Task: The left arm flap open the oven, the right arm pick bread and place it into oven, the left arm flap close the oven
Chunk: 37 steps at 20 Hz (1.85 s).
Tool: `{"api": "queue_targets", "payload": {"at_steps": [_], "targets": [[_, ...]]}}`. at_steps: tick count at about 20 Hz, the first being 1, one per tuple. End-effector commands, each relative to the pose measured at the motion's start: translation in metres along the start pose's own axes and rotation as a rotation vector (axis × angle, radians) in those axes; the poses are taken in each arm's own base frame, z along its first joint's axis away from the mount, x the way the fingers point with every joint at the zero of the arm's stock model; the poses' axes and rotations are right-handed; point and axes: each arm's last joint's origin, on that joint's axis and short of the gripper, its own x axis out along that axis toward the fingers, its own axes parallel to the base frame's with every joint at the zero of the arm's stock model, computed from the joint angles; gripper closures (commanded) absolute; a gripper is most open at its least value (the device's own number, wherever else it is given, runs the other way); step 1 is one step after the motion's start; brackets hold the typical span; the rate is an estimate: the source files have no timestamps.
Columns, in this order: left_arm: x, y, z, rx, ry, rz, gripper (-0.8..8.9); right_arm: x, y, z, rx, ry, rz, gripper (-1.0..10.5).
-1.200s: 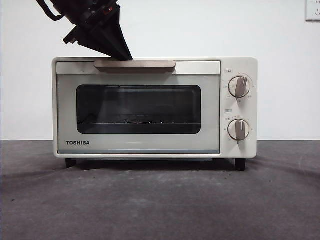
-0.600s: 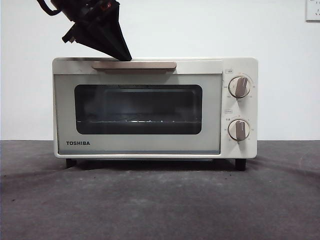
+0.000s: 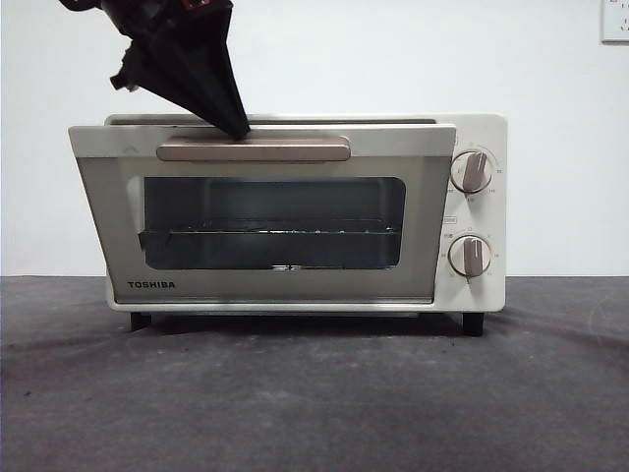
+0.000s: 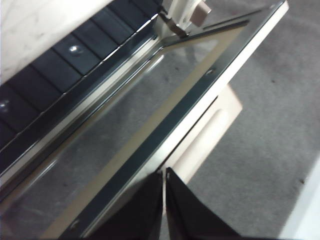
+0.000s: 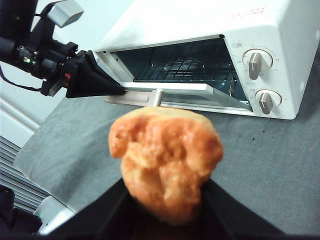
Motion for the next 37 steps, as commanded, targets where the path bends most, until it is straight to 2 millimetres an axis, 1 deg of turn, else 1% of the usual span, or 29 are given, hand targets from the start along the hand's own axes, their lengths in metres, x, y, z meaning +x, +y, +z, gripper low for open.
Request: {"api": "queue_targets", "payload": {"at_steps": [1, 4, 9, 15, 18, 24, 30, 35, 37], "targets": [[0.002, 0.0, -0.003, 0.011, 0.016, 0.039, 7.97, -0.004, 0.004, 0.003, -0.005, -0.014, 0.012, 8.0], [0.001, -0.004, -0.007, 0.013, 0.015, 0.034, 7.97, -0.004, 0.004, 0.003, -0.005, -0.014, 0.012, 8.0], [0.022, -0.009, -0.026, -0.004, 0.039, 0.018, 7.97, -0.004, 0.004, 0.003, -0.005, -0.014, 0.012, 8.0], [0.033, -0.017, -0.035, 0.008, 0.074, -0.002, 7.97, -0.004, 0.004, 0.003, -0.005, -0.014, 0.012, 8.0], [0.042, -0.018, -0.046, -0.01, 0.106, -0.009, 7.97, -0.004, 0.004, 0.003, -0.005, -0.014, 0.012, 8.0], [0.052, -0.023, -0.068, -0.031, 0.085, -0.015, 7.97, -0.004, 0.004, 0.003, -0.011, -0.018, 0.013, 8.0], [0.065, -0.031, -0.083, -0.043, 0.115, -0.035, 7.97, -0.004, 0.004, 0.003, -0.011, -0.018, 0.012, 8.0], [0.066, -0.035, -0.086, -0.036, 0.127, -0.043, 7.97, -0.004, 0.004, 0.003, -0.011, -0.017, 0.013, 8.0], [0.058, -0.037, -0.085, -0.034, 0.109, -0.043, 7.97, -0.004, 0.004, 0.003, -0.008, -0.014, 0.022, 8.0]]}}
